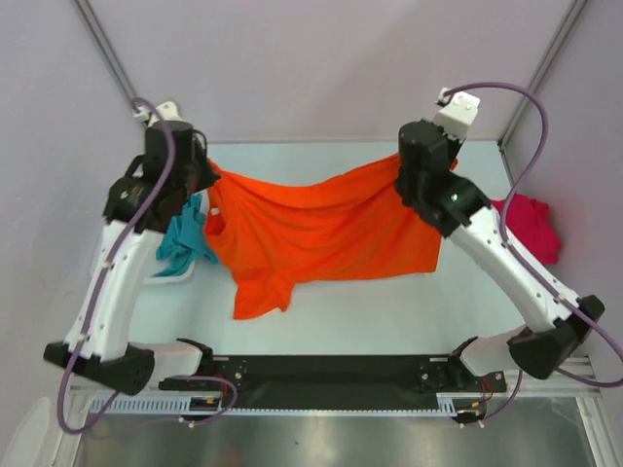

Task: Fold and stack the t-shirts
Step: Flatten out the tshirt

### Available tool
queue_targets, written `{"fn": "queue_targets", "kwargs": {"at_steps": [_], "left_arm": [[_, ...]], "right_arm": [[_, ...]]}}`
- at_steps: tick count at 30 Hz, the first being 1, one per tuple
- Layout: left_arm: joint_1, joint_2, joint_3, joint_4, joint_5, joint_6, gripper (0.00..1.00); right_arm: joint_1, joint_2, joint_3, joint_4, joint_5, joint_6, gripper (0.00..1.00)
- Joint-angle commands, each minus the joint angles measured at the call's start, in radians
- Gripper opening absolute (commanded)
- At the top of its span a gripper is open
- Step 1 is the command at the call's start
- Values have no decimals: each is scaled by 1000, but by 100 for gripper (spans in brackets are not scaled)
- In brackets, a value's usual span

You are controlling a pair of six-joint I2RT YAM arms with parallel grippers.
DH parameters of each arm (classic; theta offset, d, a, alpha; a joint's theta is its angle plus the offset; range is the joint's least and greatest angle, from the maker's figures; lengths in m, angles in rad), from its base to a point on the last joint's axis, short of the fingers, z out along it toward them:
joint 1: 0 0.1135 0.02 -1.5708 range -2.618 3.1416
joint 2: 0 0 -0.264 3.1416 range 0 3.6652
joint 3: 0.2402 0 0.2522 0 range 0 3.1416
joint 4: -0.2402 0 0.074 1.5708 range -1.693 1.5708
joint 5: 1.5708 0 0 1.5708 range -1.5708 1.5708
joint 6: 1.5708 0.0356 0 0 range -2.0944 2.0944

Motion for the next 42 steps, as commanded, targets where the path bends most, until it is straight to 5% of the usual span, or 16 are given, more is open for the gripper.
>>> {"fn": "queue_targets", "kwargs": {"at_steps": [1, 8, 18, 42], "left_arm": [[41, 82, -87, 192, 68, 25, 0], [73, 266, -139, 289, 77, 28, 0], [99, 444, -101, 372, 63, 54, 0], [191, 869, 353, 323, 97, 68, 1]], "right_arm": [[-195, 86, -39, -408, -278, 463, 0], [-285, 322, -84, -302, -414, 478, 0], [-302, 557, 80, -268, -415, 431, 0], [-421, 975, 671, -310, -425, 285, 0]]}}
